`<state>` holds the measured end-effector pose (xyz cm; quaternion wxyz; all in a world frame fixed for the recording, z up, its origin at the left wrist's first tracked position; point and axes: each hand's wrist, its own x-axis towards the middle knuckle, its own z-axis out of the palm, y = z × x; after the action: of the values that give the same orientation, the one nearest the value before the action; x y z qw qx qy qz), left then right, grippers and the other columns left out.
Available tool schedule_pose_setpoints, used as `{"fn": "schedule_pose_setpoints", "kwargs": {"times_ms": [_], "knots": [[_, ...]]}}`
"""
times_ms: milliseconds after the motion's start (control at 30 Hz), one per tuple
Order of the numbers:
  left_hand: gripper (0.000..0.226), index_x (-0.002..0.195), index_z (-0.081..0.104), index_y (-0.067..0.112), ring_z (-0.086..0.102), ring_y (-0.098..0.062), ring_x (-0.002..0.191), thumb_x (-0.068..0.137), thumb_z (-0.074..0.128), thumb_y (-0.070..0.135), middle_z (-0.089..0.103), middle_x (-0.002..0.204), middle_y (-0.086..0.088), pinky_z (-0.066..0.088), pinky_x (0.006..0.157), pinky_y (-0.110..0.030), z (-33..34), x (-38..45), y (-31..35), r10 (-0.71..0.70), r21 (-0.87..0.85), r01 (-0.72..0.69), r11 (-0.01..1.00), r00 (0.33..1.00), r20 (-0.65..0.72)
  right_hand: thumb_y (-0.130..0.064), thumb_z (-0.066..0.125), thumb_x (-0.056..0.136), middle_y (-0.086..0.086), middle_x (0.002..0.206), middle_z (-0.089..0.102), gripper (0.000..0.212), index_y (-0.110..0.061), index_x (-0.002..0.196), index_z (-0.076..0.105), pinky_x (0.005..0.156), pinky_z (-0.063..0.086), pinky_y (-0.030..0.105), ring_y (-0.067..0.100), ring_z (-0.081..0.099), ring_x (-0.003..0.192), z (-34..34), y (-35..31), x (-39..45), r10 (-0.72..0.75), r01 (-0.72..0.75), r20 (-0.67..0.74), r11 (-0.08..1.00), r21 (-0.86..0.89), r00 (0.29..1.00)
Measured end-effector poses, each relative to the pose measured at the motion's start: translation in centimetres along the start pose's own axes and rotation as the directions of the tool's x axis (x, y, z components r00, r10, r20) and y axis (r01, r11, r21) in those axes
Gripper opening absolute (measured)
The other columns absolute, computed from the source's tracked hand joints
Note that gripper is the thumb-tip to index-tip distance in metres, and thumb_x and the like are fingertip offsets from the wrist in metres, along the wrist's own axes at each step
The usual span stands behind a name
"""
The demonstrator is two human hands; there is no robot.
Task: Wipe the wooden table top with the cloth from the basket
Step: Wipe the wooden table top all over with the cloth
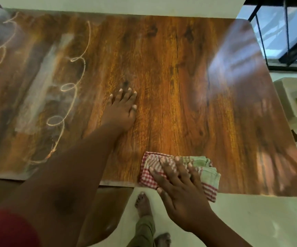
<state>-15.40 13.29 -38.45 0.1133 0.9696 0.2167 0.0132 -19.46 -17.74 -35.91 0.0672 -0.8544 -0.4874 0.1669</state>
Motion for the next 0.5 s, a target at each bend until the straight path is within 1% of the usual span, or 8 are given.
{"fn": "schedule_pose_setpoints", "kwargs": {"times_ms": [100,167,233,333,500], "knots": [[0.052,0.153,0.019,0.021,0.002,-0.023,0.149,0.103,0.024,0.034,0.013,0.161,0.0,-0.003,0.118,-0.043,-0.2,0.0,0.3,0.012,-0.021,-0.012,1.0,1.0,0.009,-0.045,0.029,0.099,-0.007,0.157,0.018,0.051,-0.044,0.149,0.021,0.113,0.003,0.047,0.03,0.007,0.146,-0.1,0.3,-0.7,-0.003,0.003,-0.015,1.0,0.002,1.0],[0.052,0.153,0.019,0.02,0.002,-0.024,0.149,0.103,0.025,0.033,0.013,0.161,-0.002,-0.002,0.119,-0.043,-0.4,-0.1,0.3,0.008,-0.031,-0.008,0.999,1.0,0.009,-0.044,0.03,0.098,-0.008,0.157,0.017,0.051,-0.045,0.149,0.019,0.113,0.003,0.046,0.03,0.007,0.146,-0.3,1.4,-1.4,-0.014,0.014,0.003,1.0,-0.021,1.0],[0.052,0.153,0.019,0.019,0.002,-0.024,0.149,0.103,0.024,0.033,0.013,0.161,-0.002,-0.002,0.119,-0.043,-0.5,-0.4,0.2,0.006,-0.031,-0.006,1.0,1.0,0.008,-0.045,0.027,0.099,-0.008,0.157,0.014,0.051,-0.046,0.149,0.017,0.114,0.002,0.045,0.029,0.005,0.146,-0.7,3.3,-2.1,0.003,-0.002,0.011,0.999,-0.052,1.0],[0.052,0.154,0.018,0.019,0.003,-0.025,0.149,0.104,0.023,0.032,0.013,0.161,-0.003,-0.001,0.119,-0.042,-0.6,-0.8,0.2,0.016,-0.033,-0.016,0.999,1.0,0.006,-0.048,0.02,0.099,-0.006,0.158,0.012,0.049,-0.046,0.149,0.015,0.114,0.0,0.045,0.028,0.002,0.146,-1.4,5.4,-2.9,0.067,-0.067,0.003,0.996,-0.063,0.998],[0.053,0.154,0.017,0.019,0.002,-0.024,0.149,0.103,0.023,0.032,0.012,0.162,-0.002,-0.002,0.119,-0.042,-0.7,-0.9,0.2,0.012,-0.037,-0.011,0.999,1.0,0.017,-0.054,0.005,0.097,-0.01,0.158,-0.003,0.05,-0.051,0.146,0.005,0.114,-0.01,0.048,0.022,-0.019,0.144,-0.5,4.2,-2.8,0.176,-0.175,0.014,0.983,-0.05,0.984]]}}
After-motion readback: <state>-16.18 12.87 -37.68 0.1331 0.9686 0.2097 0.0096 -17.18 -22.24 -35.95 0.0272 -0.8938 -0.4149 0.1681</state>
